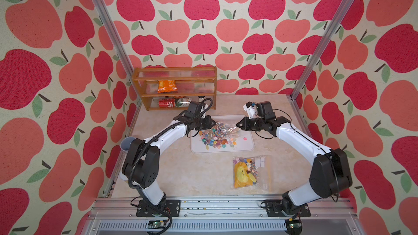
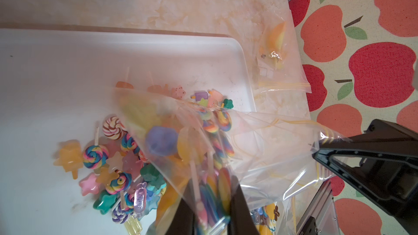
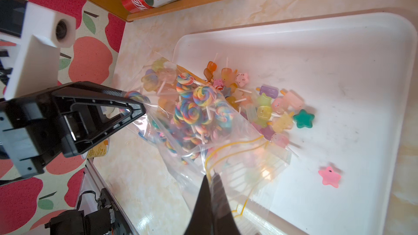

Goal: Pour candies out of the ziploc bag
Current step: 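Pour the candies out of the ziploc bag onto the tray.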

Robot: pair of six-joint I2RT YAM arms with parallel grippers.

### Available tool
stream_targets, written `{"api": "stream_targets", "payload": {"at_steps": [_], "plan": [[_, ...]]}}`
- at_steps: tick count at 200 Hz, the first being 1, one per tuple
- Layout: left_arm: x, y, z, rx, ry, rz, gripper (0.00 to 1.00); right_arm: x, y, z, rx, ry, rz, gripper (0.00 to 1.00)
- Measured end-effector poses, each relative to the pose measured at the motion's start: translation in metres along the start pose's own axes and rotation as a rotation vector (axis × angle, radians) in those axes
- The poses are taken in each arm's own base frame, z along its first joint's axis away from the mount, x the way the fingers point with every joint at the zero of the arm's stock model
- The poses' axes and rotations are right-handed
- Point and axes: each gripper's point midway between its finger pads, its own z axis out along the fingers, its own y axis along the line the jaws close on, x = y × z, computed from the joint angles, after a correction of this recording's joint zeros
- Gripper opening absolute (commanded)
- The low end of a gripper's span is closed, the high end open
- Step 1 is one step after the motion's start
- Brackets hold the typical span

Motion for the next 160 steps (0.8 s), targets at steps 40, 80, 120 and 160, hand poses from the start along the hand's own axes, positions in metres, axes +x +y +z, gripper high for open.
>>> {"api": "stream_targets", "payload": {"at_steps": [40, 80, 120, 160], "plan": [[-0.008, -0.002, 0.006, -0.004, 0.007, 0.008, 0.0, -0.001, -0.008, 0.004, 0.0, -0.002, 0.009, 0.0], [-0.017, -0.008, 0.004, -0.002, 0.004, 0.021, 0.0, 0.002, -0.014, 0.011, 0.003, 0.008, 0.017, 0.0], [-0.027, -0.016, 0.002, 0.007, -0.007, 0.042, 0.0, 0.002, -0.018, 0.019, -0.008, 0.015, 0.022, 0.0], [-0.028, -0.015, 0.005, -0.002, 0.006, 0.042, 0.0, 0.001, -0.021, 0.021, -0.01, 0.012, 0.025, 0.0]]}}
